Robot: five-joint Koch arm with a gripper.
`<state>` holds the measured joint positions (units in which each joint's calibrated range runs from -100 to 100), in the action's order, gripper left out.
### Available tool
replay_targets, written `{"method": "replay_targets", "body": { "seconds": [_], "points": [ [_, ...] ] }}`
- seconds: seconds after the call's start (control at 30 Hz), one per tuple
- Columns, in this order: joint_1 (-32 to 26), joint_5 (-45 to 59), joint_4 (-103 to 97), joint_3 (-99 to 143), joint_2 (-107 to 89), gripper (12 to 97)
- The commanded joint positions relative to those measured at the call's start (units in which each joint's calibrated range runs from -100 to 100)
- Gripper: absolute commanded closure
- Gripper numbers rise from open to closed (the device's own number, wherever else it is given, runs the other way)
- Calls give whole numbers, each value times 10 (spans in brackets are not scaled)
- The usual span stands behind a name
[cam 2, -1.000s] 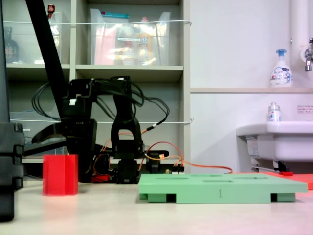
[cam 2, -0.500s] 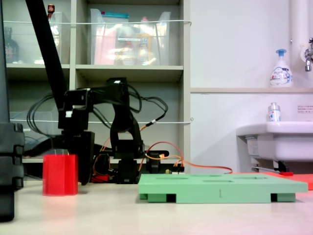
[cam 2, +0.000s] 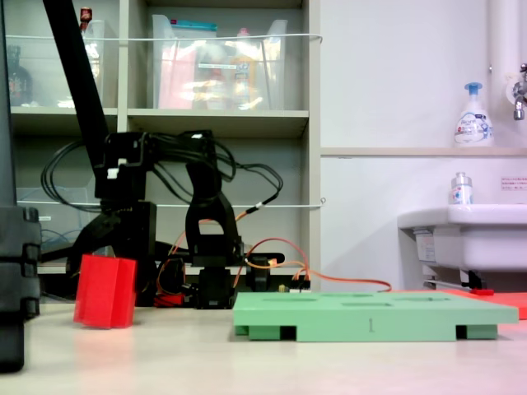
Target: Put the cross columnar block into the corresponding hole
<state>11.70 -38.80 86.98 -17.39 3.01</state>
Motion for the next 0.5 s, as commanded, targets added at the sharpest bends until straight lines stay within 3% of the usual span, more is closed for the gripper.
{"method": "replay_targets", "body": {
  "seconds": [0.0,0.1,0.47],
  "points": [
    [0,-2,29,2,10,634],
    [0,-7,41,1,-2,678],
    [-23,-51,116,-7,-213,681]
  ]
}}
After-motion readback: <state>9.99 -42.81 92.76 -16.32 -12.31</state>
